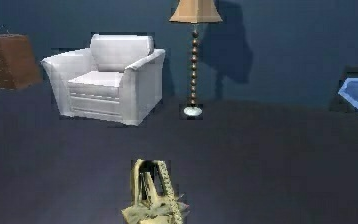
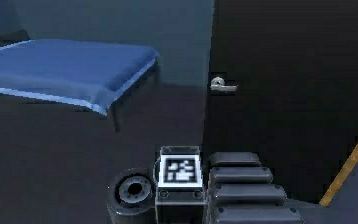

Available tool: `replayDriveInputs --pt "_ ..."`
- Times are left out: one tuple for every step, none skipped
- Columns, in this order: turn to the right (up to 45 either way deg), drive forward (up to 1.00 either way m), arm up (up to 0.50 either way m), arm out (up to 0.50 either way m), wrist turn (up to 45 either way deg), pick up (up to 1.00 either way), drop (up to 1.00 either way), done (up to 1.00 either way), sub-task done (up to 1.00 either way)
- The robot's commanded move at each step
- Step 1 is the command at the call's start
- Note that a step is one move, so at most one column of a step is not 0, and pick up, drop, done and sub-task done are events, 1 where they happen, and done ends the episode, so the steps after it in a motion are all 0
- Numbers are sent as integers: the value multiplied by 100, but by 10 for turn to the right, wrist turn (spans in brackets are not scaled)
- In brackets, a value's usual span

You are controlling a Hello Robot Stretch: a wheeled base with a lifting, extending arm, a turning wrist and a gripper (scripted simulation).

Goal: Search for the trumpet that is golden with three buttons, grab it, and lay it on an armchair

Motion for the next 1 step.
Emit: replayDriveInputs --pt "360 0 0 0 0 0 0 0 0"
